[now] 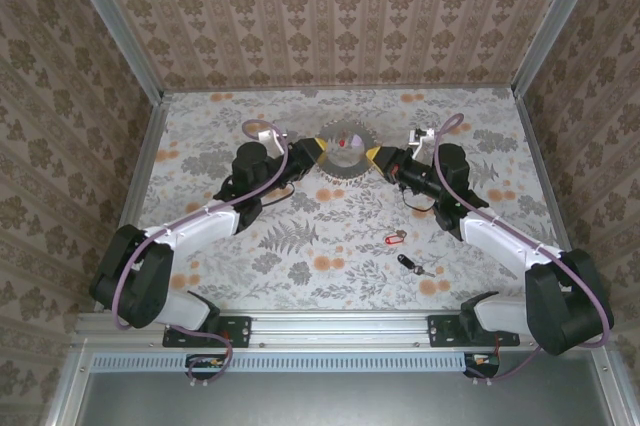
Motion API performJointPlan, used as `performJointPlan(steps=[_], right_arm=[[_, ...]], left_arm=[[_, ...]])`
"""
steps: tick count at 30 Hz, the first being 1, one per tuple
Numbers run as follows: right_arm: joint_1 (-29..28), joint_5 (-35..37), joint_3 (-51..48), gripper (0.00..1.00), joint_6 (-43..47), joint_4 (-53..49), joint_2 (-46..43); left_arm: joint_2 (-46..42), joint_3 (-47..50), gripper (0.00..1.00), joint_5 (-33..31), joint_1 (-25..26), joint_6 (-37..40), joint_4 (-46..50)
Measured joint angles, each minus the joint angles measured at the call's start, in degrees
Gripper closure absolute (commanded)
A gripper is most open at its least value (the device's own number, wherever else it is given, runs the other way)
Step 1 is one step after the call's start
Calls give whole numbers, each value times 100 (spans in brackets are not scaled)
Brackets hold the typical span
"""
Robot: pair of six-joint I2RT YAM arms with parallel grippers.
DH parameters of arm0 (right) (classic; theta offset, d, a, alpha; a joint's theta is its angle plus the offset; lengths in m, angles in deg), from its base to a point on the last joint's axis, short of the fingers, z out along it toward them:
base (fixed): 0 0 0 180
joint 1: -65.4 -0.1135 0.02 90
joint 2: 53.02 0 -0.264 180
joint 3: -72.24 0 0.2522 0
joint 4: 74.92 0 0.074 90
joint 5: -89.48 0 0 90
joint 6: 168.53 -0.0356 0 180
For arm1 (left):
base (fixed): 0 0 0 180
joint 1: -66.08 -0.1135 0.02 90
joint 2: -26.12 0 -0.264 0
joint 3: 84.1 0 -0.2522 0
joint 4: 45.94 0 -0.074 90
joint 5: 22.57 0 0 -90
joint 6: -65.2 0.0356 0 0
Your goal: Put the keys on the keyring
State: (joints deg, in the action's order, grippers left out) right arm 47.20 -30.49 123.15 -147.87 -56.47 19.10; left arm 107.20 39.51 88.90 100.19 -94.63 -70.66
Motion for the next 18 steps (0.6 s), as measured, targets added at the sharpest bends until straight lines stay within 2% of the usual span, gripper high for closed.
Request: performJointPlan(steps=[5,7,8,10,12,14,16,18], right_arm=[[4,-2,2,84,-9,-9,-44],[4,-2,2,78,22,-94,-101],[4,0,11,71,59,-199,-160],[4,24,42,64,223,-463,-326],[4,146,120,50,472,-896,-592],[7,317,254,48,785,-1340,-885],[9,529,407,39,1097,-1751,-1196],[24,780,535,44,1478,-2142,-1547]], left_arm=[[-9,-2,93,24,0,-26,-105],[-26,-9,99,50,0,-26,-103],[-46,-17,100,63,0,-24,-101],[-111,-22,100,63,-4,-22,-101],[-219,-35,100,66,-24,-4,-98],[-337,-66,100,83,-50,20,-98],[-479,-87,100,81,-76,57,-74],[-623,-90,100,50,-127,103,-59]])
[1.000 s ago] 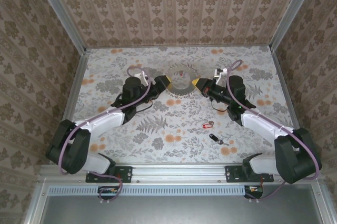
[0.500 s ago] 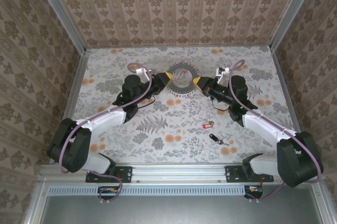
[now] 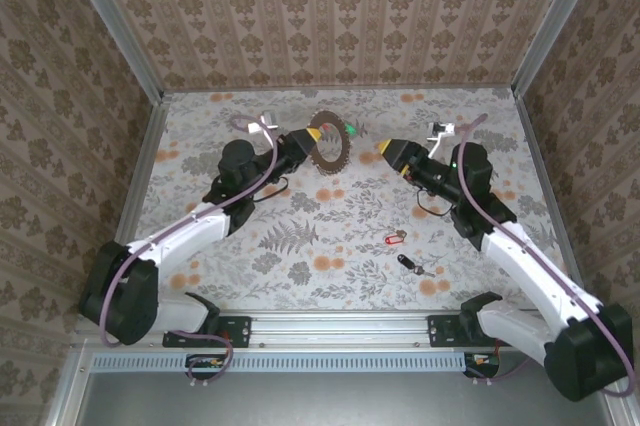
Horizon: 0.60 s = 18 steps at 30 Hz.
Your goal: Put the keys on the keyring
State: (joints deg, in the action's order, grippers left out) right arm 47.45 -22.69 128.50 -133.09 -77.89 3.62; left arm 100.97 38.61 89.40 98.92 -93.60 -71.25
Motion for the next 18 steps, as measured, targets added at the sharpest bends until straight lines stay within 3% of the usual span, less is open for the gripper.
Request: performJointPlan(steps=[6,9,14,18], right_arm=[[9,511,195,34,1088,-636,-614],[9,483,214,24,1574,-649,-588],[9,153,216,21,2017,-439,-184],[13,-247,726,20,1884,-647,732]], left_arm=[[-319,-4,100,-177,-28,105,39],[-389,-4,100,-273,-26,105,20],[-400,-2,100,-291,-28,94,-37],[-374,-4,100,-284,-31,-72,-192]])
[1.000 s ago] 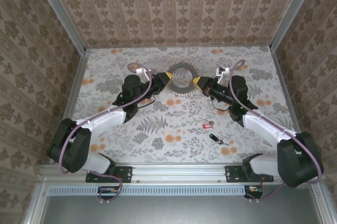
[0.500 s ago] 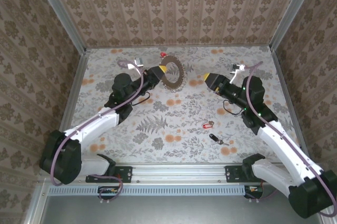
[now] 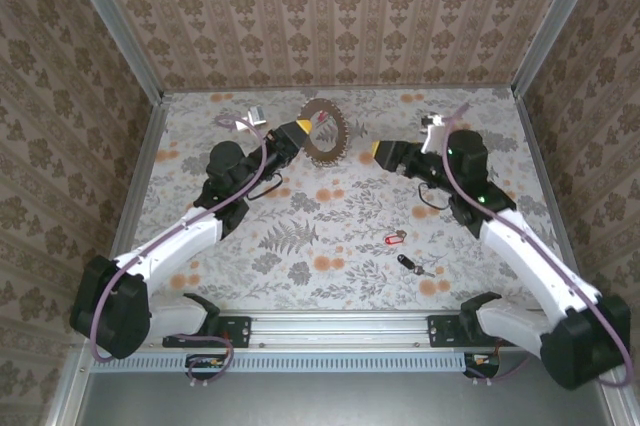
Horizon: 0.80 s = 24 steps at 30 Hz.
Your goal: Put the keys on the keyring
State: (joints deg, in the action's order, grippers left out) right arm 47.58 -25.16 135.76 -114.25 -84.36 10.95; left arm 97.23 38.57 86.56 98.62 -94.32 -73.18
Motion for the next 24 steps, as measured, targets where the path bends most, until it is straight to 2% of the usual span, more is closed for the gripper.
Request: performJointPlan(steps=[3,9,19,24], right_arm=[[-2,-404,236,20,-511,345,671],[-7,-1010,282,22,-1639,1202,1436],[-17,-1233,494,27,-2527,1961,2020],[-28,-1248,494,45,-2907,2343,2273]], left_arm=[[151,2,100,22,0,-260,-367],[767,0,100,85,-7,-927,-1259],[1108,-4,100,155,-7,-1497,-1996],[1106,-13,100,179,-7,-1563,-2118]])
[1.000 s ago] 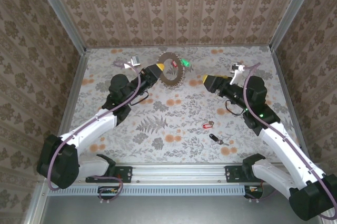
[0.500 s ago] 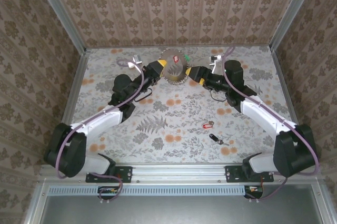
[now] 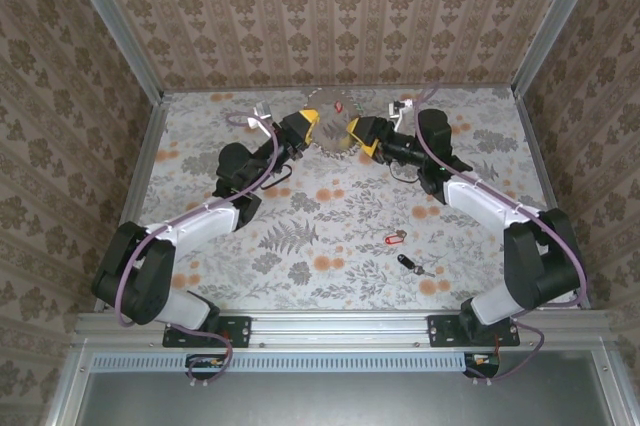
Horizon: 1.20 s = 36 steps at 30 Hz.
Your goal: Put the keys on the keyring
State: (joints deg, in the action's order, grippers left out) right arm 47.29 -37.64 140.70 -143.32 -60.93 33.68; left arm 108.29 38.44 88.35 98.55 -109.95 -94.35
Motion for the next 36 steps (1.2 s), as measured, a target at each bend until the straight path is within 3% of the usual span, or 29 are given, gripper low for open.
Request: performJointPlan(steps=[9,12,14,17,21,26,31,36], right_arm=[[-4,-205,-4,70,-603,1224,109],[-4,-234,-13,76,-590,1246,76],[-17,-245,-28,77,-568,1241,20],[-13,-280,-44,87,-415,1137,-151],[-15,-280,-42,90,-33,680,-514],[57,-291,-42,91,374,107,-887],[149,-577,83,90,1036,-662,-1099],[173,-1099,592,89,2024,-1727,-1099]], left_arm=[[-31,4,97,2,-31,-22,-15],[-142,44,86,-17,-31,-15,66],[-275,61,68,-33,-31,15,280],[-544,61,57,-46,-33,227,737],[-1034,59,29,-109,-46,667,1602],[-1683,-7,7,-208,-190,1384,3023],[-2118,-400,2,-264,-511,2439,4999],[-2100,-848,3,439,-977,3346,5925]])
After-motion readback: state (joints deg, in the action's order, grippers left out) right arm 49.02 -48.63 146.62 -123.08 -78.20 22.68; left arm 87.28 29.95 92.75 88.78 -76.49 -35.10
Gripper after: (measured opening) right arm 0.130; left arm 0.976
